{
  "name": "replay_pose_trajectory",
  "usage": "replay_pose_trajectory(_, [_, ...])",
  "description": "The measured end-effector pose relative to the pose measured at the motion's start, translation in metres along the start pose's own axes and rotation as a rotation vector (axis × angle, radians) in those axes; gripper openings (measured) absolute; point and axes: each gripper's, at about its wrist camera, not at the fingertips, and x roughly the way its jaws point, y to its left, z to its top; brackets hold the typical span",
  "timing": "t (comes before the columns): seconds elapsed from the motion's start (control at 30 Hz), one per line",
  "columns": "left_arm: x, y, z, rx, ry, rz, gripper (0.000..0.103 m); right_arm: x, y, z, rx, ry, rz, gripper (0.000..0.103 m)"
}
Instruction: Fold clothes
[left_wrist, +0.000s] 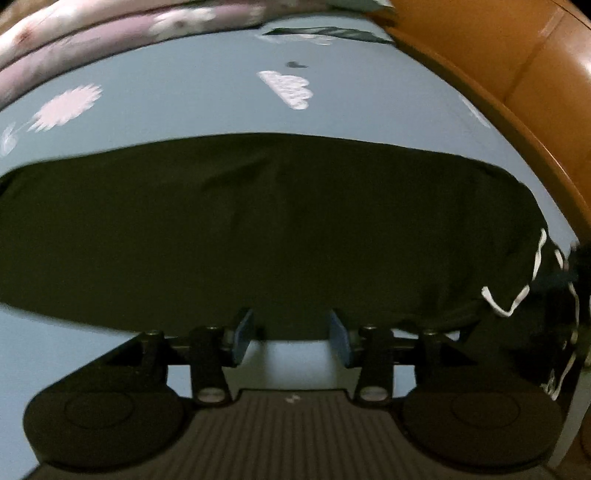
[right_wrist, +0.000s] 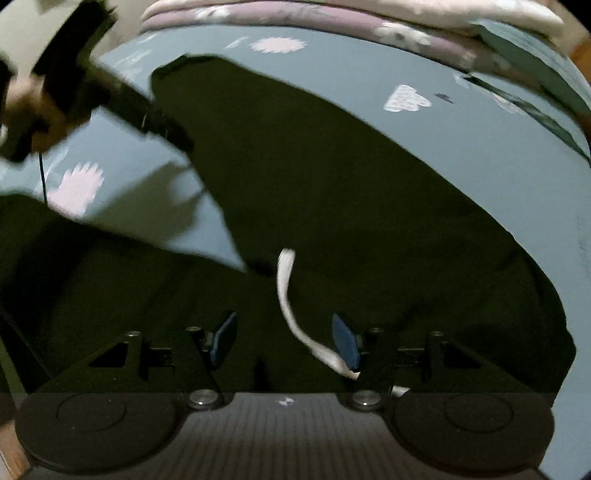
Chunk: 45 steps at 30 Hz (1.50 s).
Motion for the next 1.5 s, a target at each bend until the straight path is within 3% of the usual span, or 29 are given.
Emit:
replay_pose_trajectory(0.07, [0.007,-0.002,0.005,0.053,-0.009,-0.037,0.044,0.01,-0.002,0.011,0.09,-0.03,-0.006,0.05])
replay_pose_trajectory(0.13, [0.011,-0.002,0.01,0.106,-0.014,-0.052,0.044,0.022,0.002,0.025,0.146,-0.047,-0.05,0.031])
replay_pose_trajectory(0.23, [0.016,0.004,0.012,0.154,-0.027,-0.051,0.044,0.043,0.007,0.04,0.225,-0.059,-0.089,0.025])
replay_pose_trajectory(0.33, [0.022,0.021,0.007,0.162,-0.028,-0.036,0.044,0.071,0.016,0.051,0.281,-0.033,-0.101,0.025])
replay_pose_trajectory(0.4, [0.031,0.038,0.002,0.132,-0.007,0.012,0.044,0.094,0.026,0.054,0.298,0.004,-0.116,0.025])
replay_pose_trajectory(0.5, [0.037,0.064,-0.004,0.09,0.015,0.073,0.045,0.111,0.049,0.06,0.267,-0.02,-0.127,0.027])
replay_pose_trajectory(0.53, [0.036,0.073,-0.006,0.075,0.009,0.076,0.049,0.115,0.056,0.066,0.253,-0.027,-0.106,0.027])
replay_pose_trajectory(0.7, [0.027,0.093,0.002,0.052,0.048,0.129,0.046,0.116,0.066,0.082,0.211,-0.041,0.024,0.027])
replay_pose_trajectory(0.83, [0.017,0.09,0.023,0.117,0.022,0.103,0.046,0.091,0.04,0.087,0.173,-0.06,0.023,0.028])
replay_pose_trajectory(0.93, [0.019,0.088,0.044,0.133,-0.004,0.059,0.046,0.081,0.01,0.09,0.138,-0.044,-0.035,0.03])
replay_pose_trajectory(1.03, [0.034,0.084,0.055,0.15,-0.022,0.046,0.046,0.085,-0.017,0.09,0.135,-0.01,-0.101,0.03])
replay_pose_trajectory(1.2, [0.062,0.09,0.054,0.152,-0.007,0.043,0.047,0.108,-0.038,0.09,0.133,0.023,-0.113,0.034])
replay_pose_trajectory(1.27, [0.061,0.108,0.051,0.101,-0.017,0.013,0.049,0.115,-0.045,0.085,0.139,0.027,-0.114,0.034])
replay_pose_trajectory(1.33, [0.054,0.13,0.045,0.061,-0.011,0.038,0.049,0.116,-0.053,0.084,0.146,0.007,-0.113,0.034])
replay_pose_trajectory(1.5, [0.036,0.187,0.031,-0.018,0.038,0.187,0.049,0.106,-0.063,0.091,0.184,-0.003,-0.169,0.041])
